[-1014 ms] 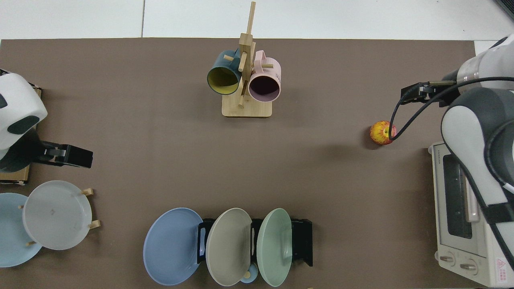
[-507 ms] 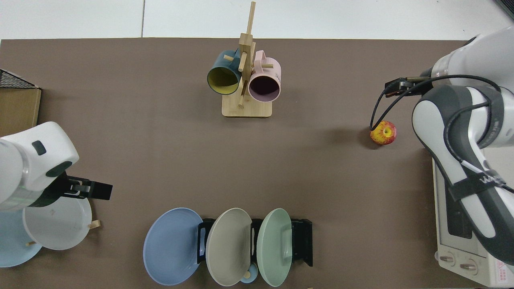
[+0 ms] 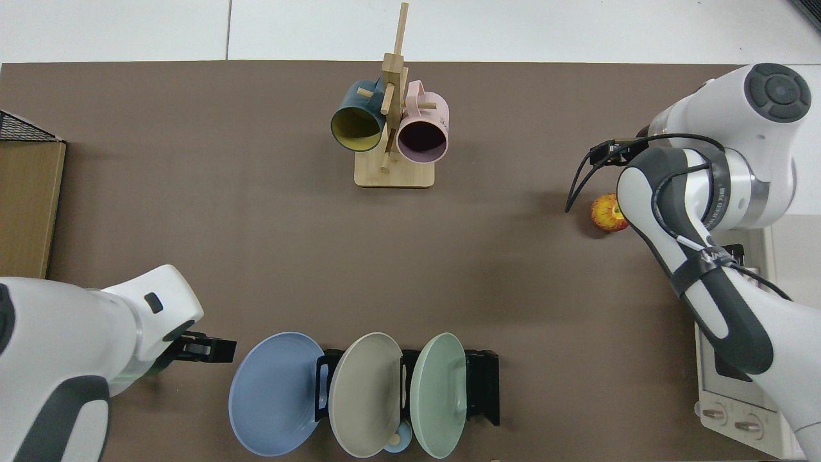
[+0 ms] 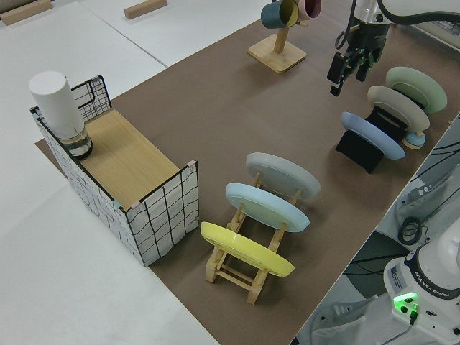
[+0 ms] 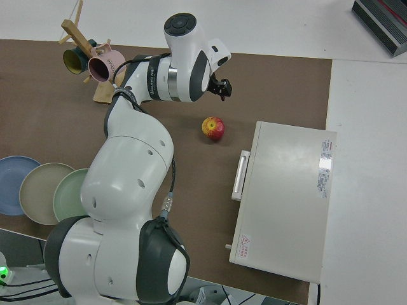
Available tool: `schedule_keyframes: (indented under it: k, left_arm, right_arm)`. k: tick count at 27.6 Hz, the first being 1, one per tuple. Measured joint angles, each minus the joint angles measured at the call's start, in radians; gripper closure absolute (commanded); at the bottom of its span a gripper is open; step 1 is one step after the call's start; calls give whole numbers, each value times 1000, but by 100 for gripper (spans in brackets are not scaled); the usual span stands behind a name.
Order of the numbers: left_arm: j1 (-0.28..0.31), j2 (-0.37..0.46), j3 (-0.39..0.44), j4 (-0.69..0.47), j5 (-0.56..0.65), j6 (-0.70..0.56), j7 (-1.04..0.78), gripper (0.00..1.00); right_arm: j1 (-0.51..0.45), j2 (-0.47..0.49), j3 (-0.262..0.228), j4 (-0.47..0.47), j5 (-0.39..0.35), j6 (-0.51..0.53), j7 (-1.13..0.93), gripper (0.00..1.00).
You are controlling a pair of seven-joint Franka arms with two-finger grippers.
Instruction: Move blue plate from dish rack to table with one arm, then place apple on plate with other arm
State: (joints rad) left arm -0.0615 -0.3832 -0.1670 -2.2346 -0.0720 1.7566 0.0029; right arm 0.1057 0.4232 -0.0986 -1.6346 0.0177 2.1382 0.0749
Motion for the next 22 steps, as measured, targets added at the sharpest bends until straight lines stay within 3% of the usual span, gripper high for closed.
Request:
schedule_keyframes:
  k: [7,9,12,18,22]
  left_arm:
    - [0,-11,-46,-112,-28,51,-31,2]
    - [0,-14,-54,-137,-31,59,-33,12]
    - [0,-21,-70,-167,-38,61,-34,19]
    - [-1,-45,-122,-214,-52,61,-46,50]
    - [-1,-58,-132,-228,-54,60,-47,78]
  right_arm:
    - [3,21,0,-64,-24,61,0,0]
    - [3,21,0,-78,-25,66,0,0]
    - [4,21,0,-103,-25,80,0,0]
    - [4,21,0,-161,-25,128,0,0]
    - [6,20,0,-175,-25,129,0,0]
